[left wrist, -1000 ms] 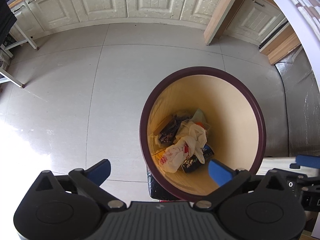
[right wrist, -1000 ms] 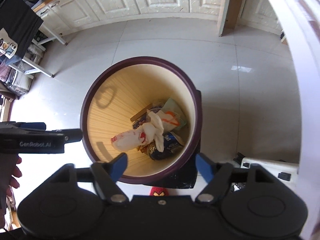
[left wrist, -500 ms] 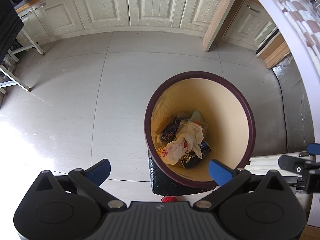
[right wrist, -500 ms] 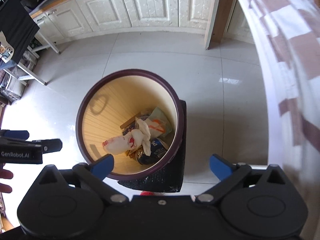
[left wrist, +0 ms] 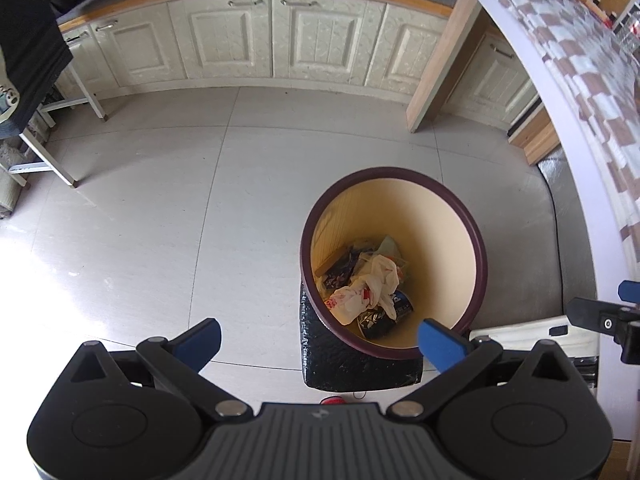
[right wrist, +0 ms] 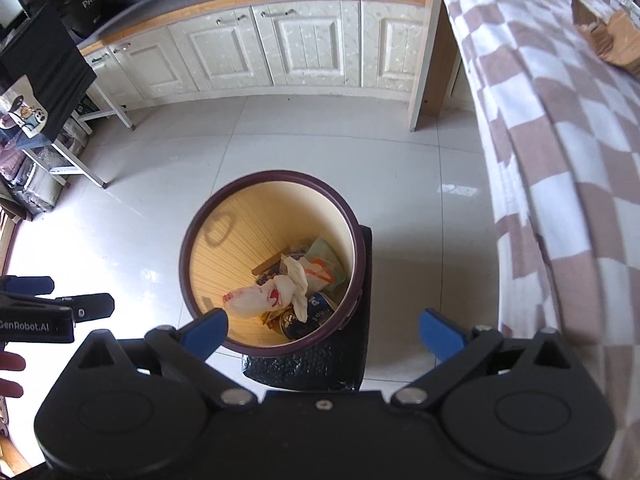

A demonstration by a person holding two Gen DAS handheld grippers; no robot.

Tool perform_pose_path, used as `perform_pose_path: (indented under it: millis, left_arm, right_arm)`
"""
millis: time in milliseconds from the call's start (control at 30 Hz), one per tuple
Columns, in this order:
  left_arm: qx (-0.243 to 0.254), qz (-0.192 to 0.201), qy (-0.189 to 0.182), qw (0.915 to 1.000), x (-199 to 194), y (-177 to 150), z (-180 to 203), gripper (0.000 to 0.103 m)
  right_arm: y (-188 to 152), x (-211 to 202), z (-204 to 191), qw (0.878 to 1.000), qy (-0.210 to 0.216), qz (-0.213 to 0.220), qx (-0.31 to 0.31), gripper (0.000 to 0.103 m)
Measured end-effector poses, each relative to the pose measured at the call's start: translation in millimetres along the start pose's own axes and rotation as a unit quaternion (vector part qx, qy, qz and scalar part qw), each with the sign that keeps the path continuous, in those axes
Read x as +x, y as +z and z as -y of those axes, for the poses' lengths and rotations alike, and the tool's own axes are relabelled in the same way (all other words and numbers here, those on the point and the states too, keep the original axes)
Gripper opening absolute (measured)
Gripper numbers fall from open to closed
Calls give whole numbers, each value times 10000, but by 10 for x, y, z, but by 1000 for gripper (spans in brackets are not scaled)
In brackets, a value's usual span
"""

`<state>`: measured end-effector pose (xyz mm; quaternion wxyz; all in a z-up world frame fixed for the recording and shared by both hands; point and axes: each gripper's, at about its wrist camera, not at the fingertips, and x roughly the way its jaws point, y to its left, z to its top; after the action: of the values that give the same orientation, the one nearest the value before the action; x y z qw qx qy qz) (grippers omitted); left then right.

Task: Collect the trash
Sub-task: 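Move both open tools back to the cardboard piece and teal lid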

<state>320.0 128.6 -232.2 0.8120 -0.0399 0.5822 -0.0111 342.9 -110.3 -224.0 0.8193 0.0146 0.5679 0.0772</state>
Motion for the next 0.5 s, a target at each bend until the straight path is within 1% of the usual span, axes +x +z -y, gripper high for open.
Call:
perform_pose_path:
  millis: [233,333,500]
  left_arm:
    - [-75,291,-71,9995,-358,-15,17,103]
    - [-32,412,-110,9991,-524,-12,60,103]
    - [90,729,-252,9970,-858,-3,214,103]
  right_arm:
    - [-27,-425,-22,9994,-28,313,-127,103]
    - [-40,-645,-10,9987,-10,490,-116,103]
    - [-72,-1017,48,9965,-40,832,-42,103]
